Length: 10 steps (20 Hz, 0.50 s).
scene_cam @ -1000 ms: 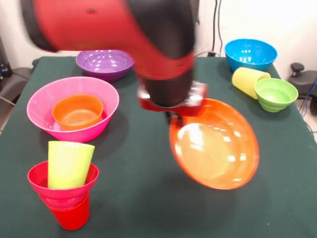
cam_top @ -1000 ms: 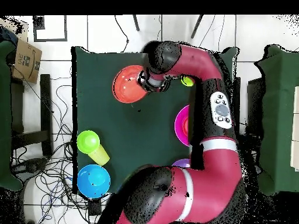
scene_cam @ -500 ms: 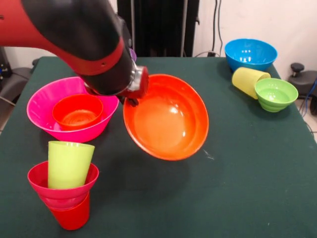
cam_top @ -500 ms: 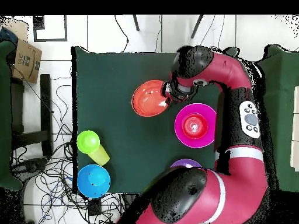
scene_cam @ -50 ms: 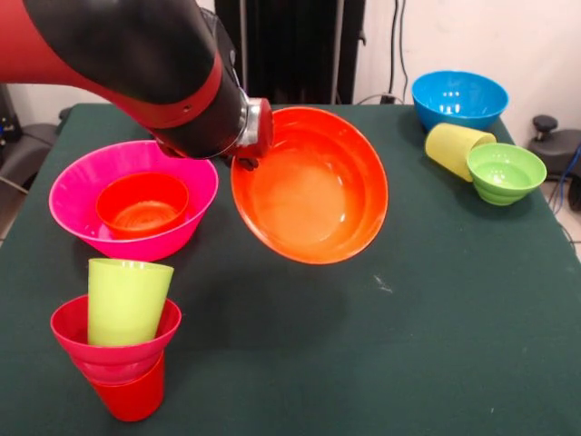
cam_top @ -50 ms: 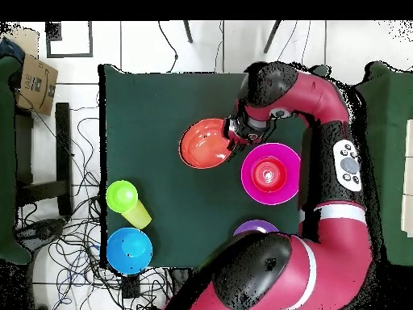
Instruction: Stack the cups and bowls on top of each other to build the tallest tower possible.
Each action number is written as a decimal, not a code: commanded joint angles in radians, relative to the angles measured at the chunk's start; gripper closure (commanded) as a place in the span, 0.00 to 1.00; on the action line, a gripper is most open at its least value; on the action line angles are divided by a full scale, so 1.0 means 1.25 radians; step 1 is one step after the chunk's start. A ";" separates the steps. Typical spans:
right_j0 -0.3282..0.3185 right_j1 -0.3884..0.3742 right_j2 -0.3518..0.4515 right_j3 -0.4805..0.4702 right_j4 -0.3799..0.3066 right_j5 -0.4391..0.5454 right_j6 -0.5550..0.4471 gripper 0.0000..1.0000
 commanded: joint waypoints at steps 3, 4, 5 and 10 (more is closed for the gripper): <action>-0.027 -0.031 0.082 0.034 -0.060 0.098 -0.312 1.00; -0.030 -0.026 0.084 0.022 -0.074 0.105 -0.325 1.00; -0.034 -0.026 0.086 0.020 -0.082 0.107 -0.333 1.00; -0.046 0.002 0.098 -0.054 -0.161 0.138 -0.421 1.00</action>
